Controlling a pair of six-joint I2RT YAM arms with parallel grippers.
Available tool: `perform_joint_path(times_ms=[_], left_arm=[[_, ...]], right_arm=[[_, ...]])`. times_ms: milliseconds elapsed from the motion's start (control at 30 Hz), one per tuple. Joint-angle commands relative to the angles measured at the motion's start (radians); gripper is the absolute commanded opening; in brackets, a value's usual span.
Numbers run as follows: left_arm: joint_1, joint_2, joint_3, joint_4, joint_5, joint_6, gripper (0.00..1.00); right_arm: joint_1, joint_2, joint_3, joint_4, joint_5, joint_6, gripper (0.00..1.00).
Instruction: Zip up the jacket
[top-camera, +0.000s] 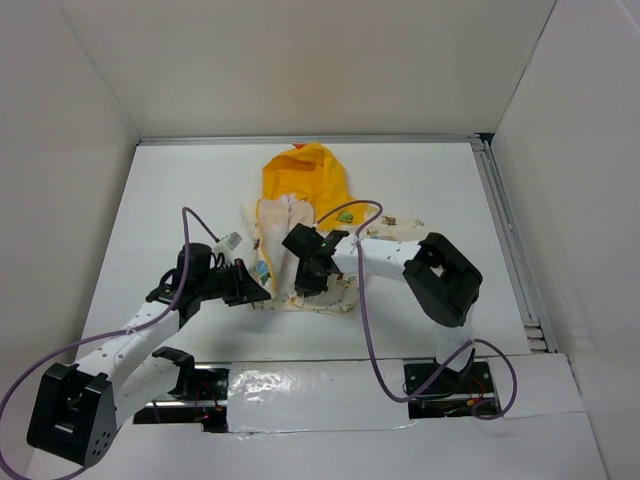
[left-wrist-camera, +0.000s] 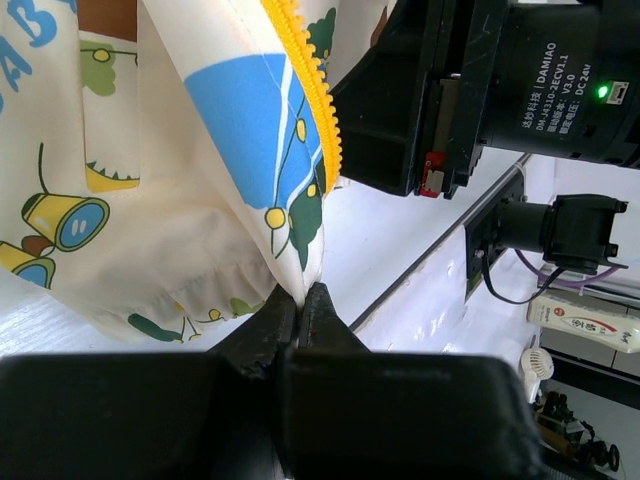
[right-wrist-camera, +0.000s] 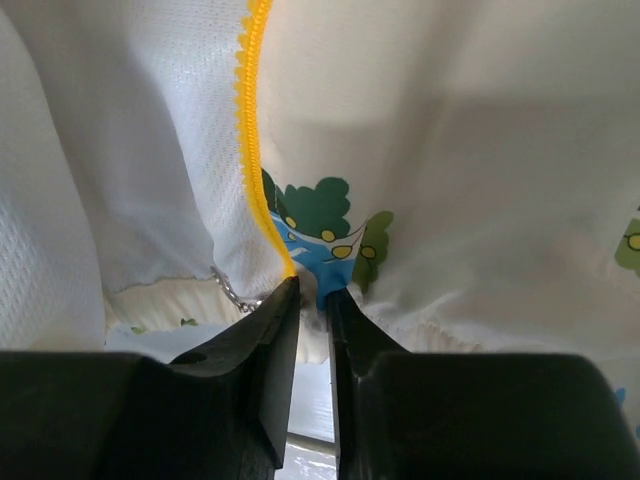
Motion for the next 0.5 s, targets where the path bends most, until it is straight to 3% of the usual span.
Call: perform_joint_path(times_ms=[0, 33, 100, 267, 300, 467], left_arm=[[-0.012, -0.014, 0.01, 0.002, -0.01, -0.007, 0.0], [-0.013, -0.014, 0.01, 0.002, -0.011, -0.007, 0.0], [-0.015, -0.018, 0.012, -0.003, -0.011, -0.006, 0.0], [-0.026, -0.021, 0.038, -0.004, 0.021, 0.02, 0.0], [-0.03, -0.017, 0.049, -0.004, 0.036, 0.026, 0.0], [-0.058, -0.007, 0.134, 0.011, 0.066, 0.046, 0.0]], right_arm=[[0.016, 0.001, 0.035, -0.045, 0.064, 0.02, 0.24], [0.018, -0.002, 0.033, -0.045, 0.069, 0.02, 0.22], [0.018, -0.025, 0.01, -0.009, 0.067, -0.001, 0.09], [0.042, -0.154, -0.031, 0.09, 0.145, -0.114, 0.06], [0.045, -0.184, -0.066, 0.115, 0.171, -0.133, 0.0], [0.055, -0.437, -0.249, 0.425, 0.194, -0.416, 0.0]])
